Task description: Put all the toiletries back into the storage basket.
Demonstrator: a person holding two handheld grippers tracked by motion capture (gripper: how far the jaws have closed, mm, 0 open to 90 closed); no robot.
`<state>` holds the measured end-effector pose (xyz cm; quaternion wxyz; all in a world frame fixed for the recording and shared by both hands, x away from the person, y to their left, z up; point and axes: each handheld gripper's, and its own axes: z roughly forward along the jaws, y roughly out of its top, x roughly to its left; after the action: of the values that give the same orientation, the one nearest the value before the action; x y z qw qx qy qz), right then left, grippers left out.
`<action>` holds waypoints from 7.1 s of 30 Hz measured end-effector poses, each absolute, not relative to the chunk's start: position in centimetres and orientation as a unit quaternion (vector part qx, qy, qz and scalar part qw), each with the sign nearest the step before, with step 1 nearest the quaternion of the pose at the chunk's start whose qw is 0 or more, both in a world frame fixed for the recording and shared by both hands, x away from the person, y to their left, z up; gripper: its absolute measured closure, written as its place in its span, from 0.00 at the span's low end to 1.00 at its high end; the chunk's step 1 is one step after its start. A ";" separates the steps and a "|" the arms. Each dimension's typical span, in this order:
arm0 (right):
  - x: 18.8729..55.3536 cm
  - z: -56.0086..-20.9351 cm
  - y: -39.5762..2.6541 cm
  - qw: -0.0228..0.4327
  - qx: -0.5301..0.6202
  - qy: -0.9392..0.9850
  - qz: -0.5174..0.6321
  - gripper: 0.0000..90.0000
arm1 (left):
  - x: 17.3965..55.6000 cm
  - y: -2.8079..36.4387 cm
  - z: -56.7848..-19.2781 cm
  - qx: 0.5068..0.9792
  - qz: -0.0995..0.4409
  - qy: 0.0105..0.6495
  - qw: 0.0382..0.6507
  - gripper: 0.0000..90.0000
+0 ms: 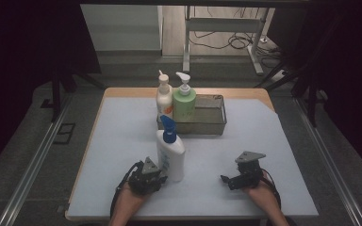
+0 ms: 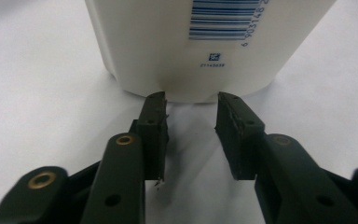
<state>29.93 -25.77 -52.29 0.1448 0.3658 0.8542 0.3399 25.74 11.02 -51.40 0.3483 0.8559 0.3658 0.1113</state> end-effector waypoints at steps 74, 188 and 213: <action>27.9 -44.2 -16.3 0.092 0.257 0.864 0.423 0.02 | 23.5 16.0 -52.4 0.820 0.160 0.433 0.339 0.13; 36.4 -32.6 -17.6 0.167 0.330 0.829 0.419 0.44 | 23.5 16.0 -52.4 0.820 0.159 0.433 0.339 0.13; 41.3 -31.4 -18.7 0.202 0.380 0.799 0.419 0.45 | 23.5 16.0 -52.4 0.820 0.160 0.433 0.340 0.13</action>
<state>41.30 -18.71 -31.45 0.2021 0.3801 0.7994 0.4191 23.55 16.00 -52.44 0.3395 0.8198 0.4326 0.1596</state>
